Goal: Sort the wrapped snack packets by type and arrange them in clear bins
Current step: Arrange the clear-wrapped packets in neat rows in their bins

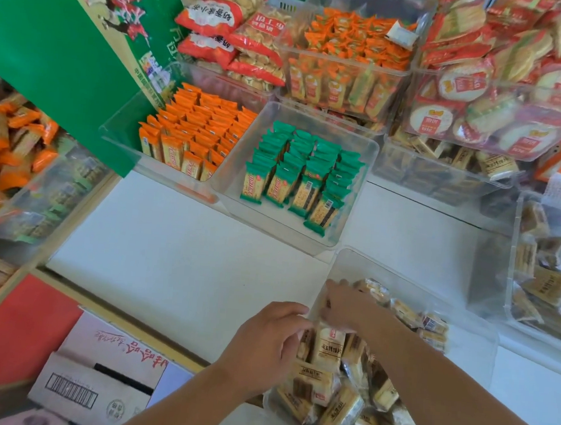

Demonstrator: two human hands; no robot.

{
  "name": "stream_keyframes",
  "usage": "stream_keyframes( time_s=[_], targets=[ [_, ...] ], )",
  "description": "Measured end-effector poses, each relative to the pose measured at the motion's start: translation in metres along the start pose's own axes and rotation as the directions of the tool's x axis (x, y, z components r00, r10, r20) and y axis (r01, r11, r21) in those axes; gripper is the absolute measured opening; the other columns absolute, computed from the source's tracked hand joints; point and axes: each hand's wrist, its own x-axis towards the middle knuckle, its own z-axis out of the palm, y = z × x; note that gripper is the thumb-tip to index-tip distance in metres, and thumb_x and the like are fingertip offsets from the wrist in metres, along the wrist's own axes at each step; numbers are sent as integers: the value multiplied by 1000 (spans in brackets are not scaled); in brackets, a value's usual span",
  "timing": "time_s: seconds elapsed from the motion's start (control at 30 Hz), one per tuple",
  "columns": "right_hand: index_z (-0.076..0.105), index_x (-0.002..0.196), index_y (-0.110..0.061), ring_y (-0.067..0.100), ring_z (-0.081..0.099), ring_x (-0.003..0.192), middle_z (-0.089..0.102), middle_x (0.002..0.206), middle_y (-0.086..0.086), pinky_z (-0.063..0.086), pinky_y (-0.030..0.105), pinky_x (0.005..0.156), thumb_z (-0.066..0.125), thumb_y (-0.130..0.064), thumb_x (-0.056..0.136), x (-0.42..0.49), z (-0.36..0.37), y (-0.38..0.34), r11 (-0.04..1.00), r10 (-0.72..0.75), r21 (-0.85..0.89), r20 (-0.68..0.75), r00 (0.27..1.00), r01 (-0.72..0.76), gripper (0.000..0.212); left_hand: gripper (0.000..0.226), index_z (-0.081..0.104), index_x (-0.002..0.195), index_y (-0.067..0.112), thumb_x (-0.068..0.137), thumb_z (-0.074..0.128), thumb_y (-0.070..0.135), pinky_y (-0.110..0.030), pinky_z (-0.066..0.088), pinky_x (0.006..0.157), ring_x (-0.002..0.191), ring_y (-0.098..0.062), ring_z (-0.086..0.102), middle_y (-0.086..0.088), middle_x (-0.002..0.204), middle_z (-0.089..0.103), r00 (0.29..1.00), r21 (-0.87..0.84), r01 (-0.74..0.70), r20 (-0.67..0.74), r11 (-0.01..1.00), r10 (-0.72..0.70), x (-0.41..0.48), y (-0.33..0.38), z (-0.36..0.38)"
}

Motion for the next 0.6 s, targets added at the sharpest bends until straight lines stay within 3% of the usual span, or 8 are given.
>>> stream_keyframes(
  time_s=[0.07,0.13,0.2,0.27,0.4,0.5,0.6],
  targets=[
    [42,129,-25,22,61,99,60,111,-3,57,38,79,58,-39,96,0,3,13,1000,-7,-5,-29,1000,6,39,32,70,127,30,103,49,25,-21,49,104,128,5,50,21,140,55,1000,-15,7,7,1000,-7,-1,-1,2],
    [44,108,-29,16,59,86,55,94,-9,58,36,71,66,-32,89,0,3,24,999,-11,-46,-42,999,9,29,32,70,127,30,103,49,26,-21,50,102,127,5,51,21,141,55,1000,-24,14,6,1000,-14,-1,0,3],
    [47,108,-30,17,55,88,45,100,-8,56,35,68,72,-30,83,-2,1,26,995,-15,-102,-35,999,11,36,32,70,126,29,103,49,26,-23,51,100,126,3,52,20,141,55,1000,-37,21,11,999,-20,0,2,4],
    [51,119,-26,20,55,93,37,111,-4,55,35,69,73,-27,84,-1,1,24,991,-27,-133,-36,999,22,41,32,71,125,28,102,48,25,-24,52,99,125,2,53,20,140,55,999,-54,35,9,998,-34,1,2,3],
    [52,119,-30,19,58,95,46,116,-6,54,35,68,70,-17,85,-1,-2,21,995,-68,-81,-53,996,64,41,32,71,125,28,102,48,25,-22,52,98,123,3,54,23,137,53,999,-61,47,20,997,-46,2,1,3],
    [51,107,-35,19,60,89,61,106,-8,50,32,67,59,-18,92,-7,-8,21,993,-39,-118,-174,984,19,25,31,72,123,28,102,49,25,-23,53,97,122,2,56,23,136,53,999,-65,45,17,997,-44,3,1,3],
    [52,111,-33,19,63,86,57,105,-10,45,31,60,53,-8,92,-10,-13,24,990,-38,-139,-329,944,-8,30,31,71,123,29,102,49,26,-24,55,96,122,1,56,24,135,52,999,-59,43,19,997,-42,5,-1,4]
  ],
)
